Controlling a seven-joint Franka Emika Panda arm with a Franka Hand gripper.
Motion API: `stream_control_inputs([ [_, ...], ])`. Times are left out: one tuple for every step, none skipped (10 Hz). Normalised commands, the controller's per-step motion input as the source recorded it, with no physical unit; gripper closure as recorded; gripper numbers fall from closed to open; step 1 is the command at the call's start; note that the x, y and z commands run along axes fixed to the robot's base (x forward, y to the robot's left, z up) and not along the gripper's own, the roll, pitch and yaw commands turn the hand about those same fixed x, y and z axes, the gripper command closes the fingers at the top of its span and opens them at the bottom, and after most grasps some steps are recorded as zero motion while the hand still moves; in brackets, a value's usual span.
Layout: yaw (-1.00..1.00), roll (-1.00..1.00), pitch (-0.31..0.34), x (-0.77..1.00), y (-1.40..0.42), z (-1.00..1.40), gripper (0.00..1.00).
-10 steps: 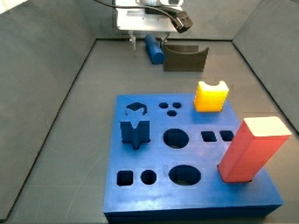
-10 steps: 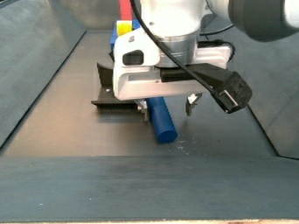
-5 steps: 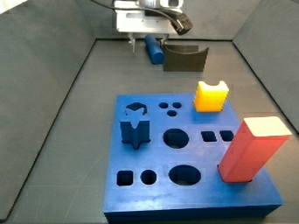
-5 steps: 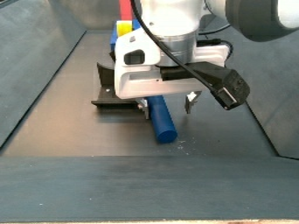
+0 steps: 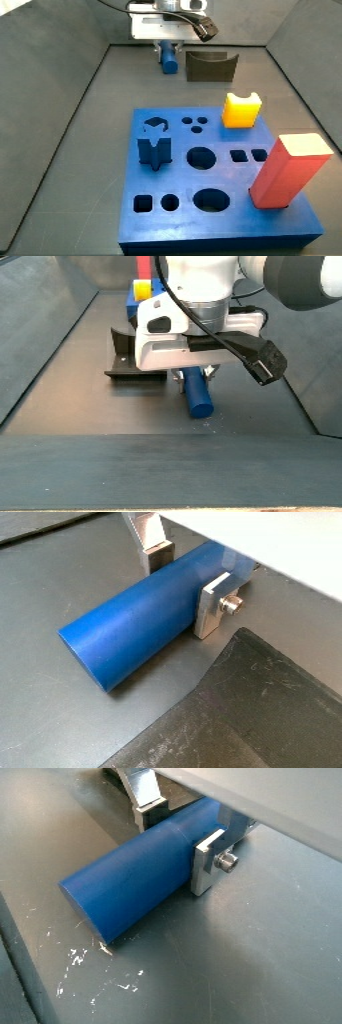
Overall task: Pick up the round object. Move up. Place the round object on the fixture. Regrasp the round object. Move to above the board. Insert the round object.
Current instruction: Pick up the round object, then move up.
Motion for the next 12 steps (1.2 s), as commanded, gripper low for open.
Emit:
stream_control_inputs([
  [0.00,0.00,0.000,0.00,0.00,0.00,1.00],
  [0.00,0.00,0.000,0.00,0.00,0.00,1.00],
  [0.00,0.00,0.000,0.00,0.00,0.00,1.00],
  [0.00,0.00,0.000,0.00,0.00,0.00,1.00],
  [0.00,0.00,0.000,0.00,0.00,0.00,1.00],
  [0.00,0.00,0.000,0.00,0.00,0.00,1.00],
  [0.00,0.00,0.000,0.00,0.00,0.00,1.00],
  [0.00,0.00,0.000,0.00,0.00,0.00,1.00],
  [0.00,0.00,0.000,0.00,0.00,0.00,1.00],
  [0.00,0.00,0.000,0.00,0.00,0.00,1.00],
  [0.00,0.00,0.000,0.00,0.00,1.00,1.00],
  [0.02,0.00,0.001,0.02,0.04,1.00,1.00],
])
